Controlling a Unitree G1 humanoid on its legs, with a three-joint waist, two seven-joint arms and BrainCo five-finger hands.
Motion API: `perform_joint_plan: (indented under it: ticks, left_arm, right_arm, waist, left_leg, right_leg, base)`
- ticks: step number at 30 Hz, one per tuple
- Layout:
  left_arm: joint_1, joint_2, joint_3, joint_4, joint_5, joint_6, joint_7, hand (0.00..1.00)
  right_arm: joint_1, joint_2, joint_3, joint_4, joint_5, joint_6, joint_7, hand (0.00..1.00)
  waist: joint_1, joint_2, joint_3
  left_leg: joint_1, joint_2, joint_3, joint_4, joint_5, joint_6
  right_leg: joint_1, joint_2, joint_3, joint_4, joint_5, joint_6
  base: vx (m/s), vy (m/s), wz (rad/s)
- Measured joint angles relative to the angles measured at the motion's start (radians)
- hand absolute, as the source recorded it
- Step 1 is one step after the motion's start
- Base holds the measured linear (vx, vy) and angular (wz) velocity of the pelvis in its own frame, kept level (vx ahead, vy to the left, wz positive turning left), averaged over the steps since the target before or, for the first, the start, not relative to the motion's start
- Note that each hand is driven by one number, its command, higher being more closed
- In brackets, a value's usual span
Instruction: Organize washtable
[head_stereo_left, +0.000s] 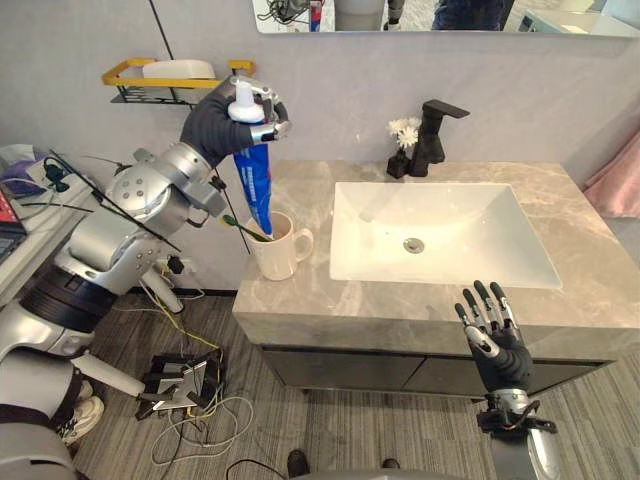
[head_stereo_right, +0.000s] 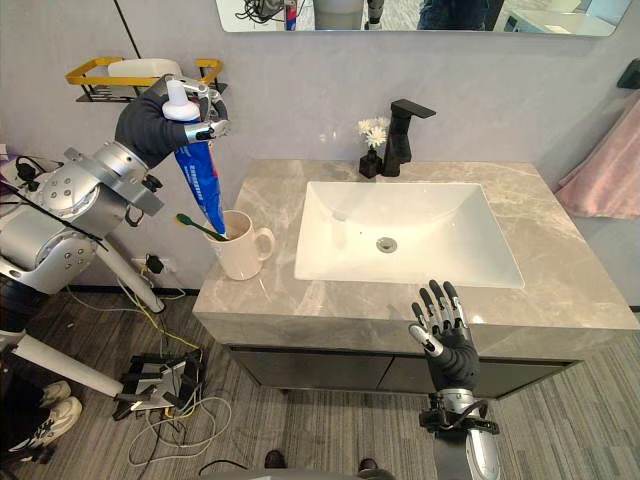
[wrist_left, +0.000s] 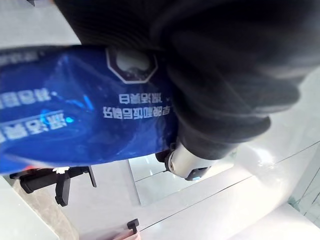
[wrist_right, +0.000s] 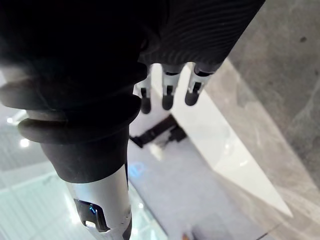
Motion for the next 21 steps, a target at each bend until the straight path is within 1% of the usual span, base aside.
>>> perform_joint_plan:
  ticks: [5, 8, 12, 17, 21]
  left_arm:
    - [0.001, 0.000, 0.001, 0.020, 0.002, 0.000, 0.001, 1.00]
    - [0.001, 0.000, 0.006, 0.020, 0.004, 0.000, 0.000, 1.00]
    - [0.001, 0.000, 0.042, 0.020, 0.005, -0.001, 0.003, 1.00]
    - [0.000, 0.000, 0.043, 0.021, 0.015, -0.001, 0.003, 1.00]
    - [-0.001, 0.000, 0.045, 0.028, 0.015, -0.001, 0.003, 1.00]
  right_arm:
    - [0.006, 0.000, -0.001, 0.000, 0.000, 0.000, 0.003, 0.00]
    - [0.006, 0.000, -0.001, 0.000, 0.000, 0.000, 0.018, 0.00]
    - [0.007, 0.000, 0.000, 0.000, 0.000, 0.000, 0.023, 0.00]
    - [0.006, 0.000, 0.000, 0.000, 0.001, 0.001, 0.024, 0.00]
    - [0.013, 0.001, 0.000, 0.000, 0.001, 0.001, 0.025, 0.00]
  waist:
    - [-0.001, -0.005, 0.001]
    - [-0.001, -0.006, 0.002]
    - [-0.007, -0.012, 0.007]
    - [-0.019, -0.020, 0.015]
    - [-0.020, -0.024, 0.018]
  left_leg:
    - [0.000, 0.004, 0.002, 0.000, 0.001, 0.001]
    - [0.000, 0.006, 0.002, 0.000, 0.001, 0.001]
    - [-0.001, 0.006, 0.005, 0.000, -0.001, -0.001]
    - [-0.001, 0.007, 0.007, 0.000, -0.005, -0.007]
    - [-0.011, 0.007, 0.014, 0.000, -0.006, -0.007]
  right_leg:
    - [0.000, 0.005, 0.002, -0.001, 0.003, -0.002]
    - [0.000, 0.008, 0.003, -0.004, 0.007, 0.000]
    - [0.000, 0.011, 0.005, -0.006, 0.008, 0.000]
    - [-0.001, 0.011, 0.007, -0.007, 0.008, 0.000]
    - [-0.016, 0.011, 0.014, -0.006, 0.006, -0.003]
  base:
    - [0.00, -0.002, -0.01]
    - [0.00, 0.000, 0.00]
    - [0.00, 0.000, 0.00]
    - [0.00, 0.000, 0.00]
    - [0.02, 0.003, -0.05]
